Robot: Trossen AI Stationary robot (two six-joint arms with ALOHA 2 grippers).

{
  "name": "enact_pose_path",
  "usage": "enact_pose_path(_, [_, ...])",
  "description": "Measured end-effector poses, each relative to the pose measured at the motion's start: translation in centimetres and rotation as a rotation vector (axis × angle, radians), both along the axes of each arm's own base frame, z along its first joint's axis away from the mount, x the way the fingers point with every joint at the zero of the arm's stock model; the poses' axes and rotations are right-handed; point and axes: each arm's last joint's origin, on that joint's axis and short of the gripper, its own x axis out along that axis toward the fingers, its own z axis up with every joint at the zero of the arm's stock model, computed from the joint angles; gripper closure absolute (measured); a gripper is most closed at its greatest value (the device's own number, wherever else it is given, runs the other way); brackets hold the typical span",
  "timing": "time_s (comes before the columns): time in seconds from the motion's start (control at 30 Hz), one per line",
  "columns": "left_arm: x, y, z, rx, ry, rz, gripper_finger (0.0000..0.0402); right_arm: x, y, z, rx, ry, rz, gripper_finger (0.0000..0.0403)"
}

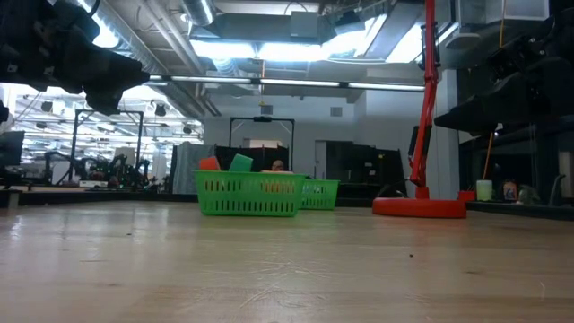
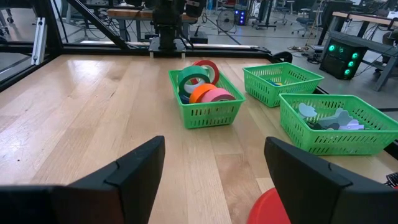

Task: Pick and place Stapler, Stapler remover, tape
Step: Return to Home Position

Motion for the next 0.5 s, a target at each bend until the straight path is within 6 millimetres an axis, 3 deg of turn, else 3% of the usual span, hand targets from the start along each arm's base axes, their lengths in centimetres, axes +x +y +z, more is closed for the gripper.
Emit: enact_pose_path(0.5, [0.00,0.00,0.00,0.000,0.000,0.000,0.0294,0.00,0.00,0.00,0.000,0.000,0.000,0.0121])
